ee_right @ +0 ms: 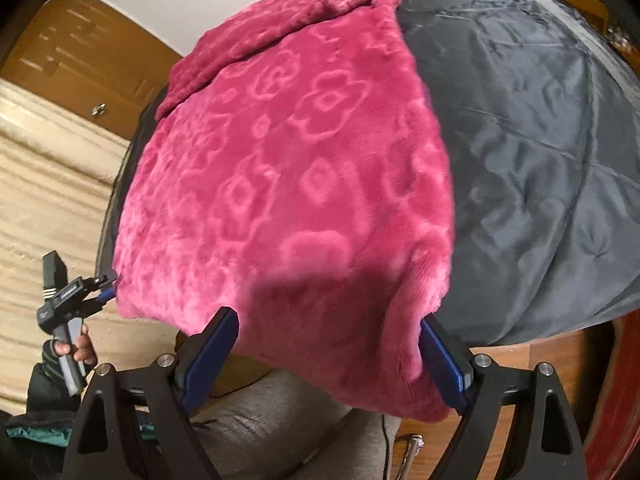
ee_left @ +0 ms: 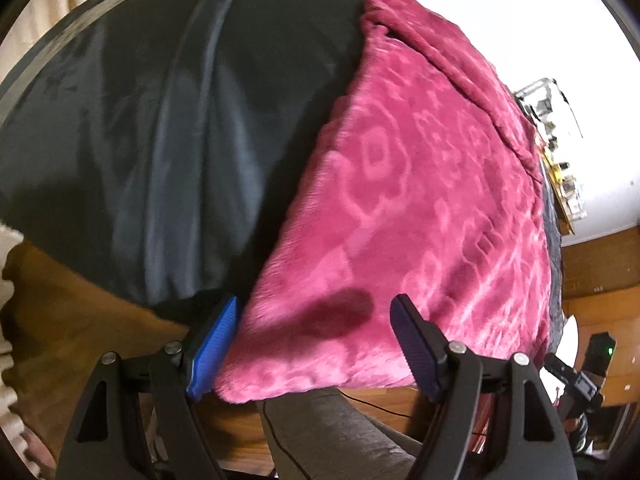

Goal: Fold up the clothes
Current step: 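Grasp the robe edge with both grippers and fold it over lengthwise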

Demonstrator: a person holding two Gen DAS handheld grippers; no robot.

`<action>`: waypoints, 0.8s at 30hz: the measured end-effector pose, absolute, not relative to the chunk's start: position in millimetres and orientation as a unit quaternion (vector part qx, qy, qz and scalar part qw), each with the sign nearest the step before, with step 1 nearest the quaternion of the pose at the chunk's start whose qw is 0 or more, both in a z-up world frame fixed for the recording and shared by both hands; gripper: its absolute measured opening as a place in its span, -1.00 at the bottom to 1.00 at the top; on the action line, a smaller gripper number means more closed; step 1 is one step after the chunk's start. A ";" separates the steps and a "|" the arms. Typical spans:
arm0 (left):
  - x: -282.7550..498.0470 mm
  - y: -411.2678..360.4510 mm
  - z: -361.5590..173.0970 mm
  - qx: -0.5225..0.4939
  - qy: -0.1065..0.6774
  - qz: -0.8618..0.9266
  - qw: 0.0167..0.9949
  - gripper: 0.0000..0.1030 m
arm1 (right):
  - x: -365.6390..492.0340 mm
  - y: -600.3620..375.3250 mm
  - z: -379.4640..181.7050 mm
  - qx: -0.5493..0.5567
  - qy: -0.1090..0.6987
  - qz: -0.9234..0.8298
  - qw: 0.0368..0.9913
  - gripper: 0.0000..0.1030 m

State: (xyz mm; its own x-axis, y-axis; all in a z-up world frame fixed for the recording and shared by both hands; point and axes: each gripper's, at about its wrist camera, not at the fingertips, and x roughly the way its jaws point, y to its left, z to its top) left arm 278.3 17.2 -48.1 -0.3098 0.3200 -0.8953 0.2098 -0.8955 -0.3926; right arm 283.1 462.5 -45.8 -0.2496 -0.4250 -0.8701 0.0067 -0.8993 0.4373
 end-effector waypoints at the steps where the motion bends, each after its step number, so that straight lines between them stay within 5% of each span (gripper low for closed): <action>1: 273.8 22.0 -49.4 -0.587 -0.215 0.779 0.039 0.55 | 282.8 464.0 -47.3 0.598 -0.179 -0.769 0.139 0.75; 16: 306.8 10.8 -46.6 -0.593 -0.197 0.778 0.064 0.55 | 279.0 465.6 -55.6 0.596 -0.206 -0.759 0.161 0.76; 24: 308.7 15.6 -45.0 -0.597 -0.175 0.781 0.055 0.52 | 278.0 449.6 -53.9 0.603 -0.148 -0.769 0.154 0.73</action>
State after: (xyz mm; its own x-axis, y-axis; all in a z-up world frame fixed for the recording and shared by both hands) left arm 308.7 15.6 -45.0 -0.2819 0.2945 -0.9131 0.1242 -0.9325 -0.3391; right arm 278.0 449.6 -53.9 -0.2251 -0.4144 -0.8818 0.0584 -0.9092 0.4123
